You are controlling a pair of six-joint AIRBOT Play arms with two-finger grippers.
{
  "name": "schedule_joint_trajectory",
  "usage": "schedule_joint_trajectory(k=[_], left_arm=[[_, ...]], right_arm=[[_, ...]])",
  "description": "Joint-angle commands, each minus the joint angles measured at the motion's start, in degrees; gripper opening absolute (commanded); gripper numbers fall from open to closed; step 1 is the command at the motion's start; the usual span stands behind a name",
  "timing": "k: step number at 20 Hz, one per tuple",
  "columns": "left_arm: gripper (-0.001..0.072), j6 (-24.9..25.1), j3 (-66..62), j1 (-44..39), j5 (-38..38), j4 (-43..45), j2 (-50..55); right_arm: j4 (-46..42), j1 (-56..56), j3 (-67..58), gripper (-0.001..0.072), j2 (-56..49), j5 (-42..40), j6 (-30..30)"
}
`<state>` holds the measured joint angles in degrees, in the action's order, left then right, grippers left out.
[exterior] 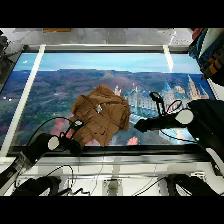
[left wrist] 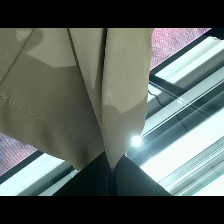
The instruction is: Fold the clothes and pants, and hang the long-sleeved shirts on hangers.
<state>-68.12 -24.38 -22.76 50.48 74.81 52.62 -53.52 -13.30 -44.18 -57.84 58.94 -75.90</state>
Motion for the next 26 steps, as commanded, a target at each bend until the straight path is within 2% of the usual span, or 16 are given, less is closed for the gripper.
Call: schedule_joint_trajectory(k=[1,3,5,11,19,21,26], left_arm=[[0.001,0.0,0.0,0.0,-0.1,0.2,0.0],[0.001,0.0,0.0,0.0,-0.3,0.2,0.0],[0.001,0.0,0.0,0.0,-0.4,0.2,0.0],[0.001,0.0,0.0,0.0,-0.7,0.2,0.0],[0.001,0.0,0.0,0.0,-3.2,0.2,0.0],[0.001,0.0,0.0,0.0,-3.2,0.2,0.0],[0.001,0.0,0.0,0.0,-3.2,0.2,0.0]], right_arm=[[12.3,-0.1,2.2,0.0392,-6.7,-4.6,-0.4],[18.9,-0.4,2.2,0.0488,-11.5,-4.7,-0.3],[23.0,-2.3,2.2,0.0487,-16.0,-6.3,-0.3],[28.0,-11.2,2.2,0.0488,-26.7,-12.9,0.2],[32.5,-12.5,-0.4,0.0473,-29.3,-20.1,1.5],[32.3,-12.5,-1.9,0.0401,-29.3,-20.1,1.5],[31.3,-12.5,-5.0,0.0023,-29.3,-19.7,2.2]])
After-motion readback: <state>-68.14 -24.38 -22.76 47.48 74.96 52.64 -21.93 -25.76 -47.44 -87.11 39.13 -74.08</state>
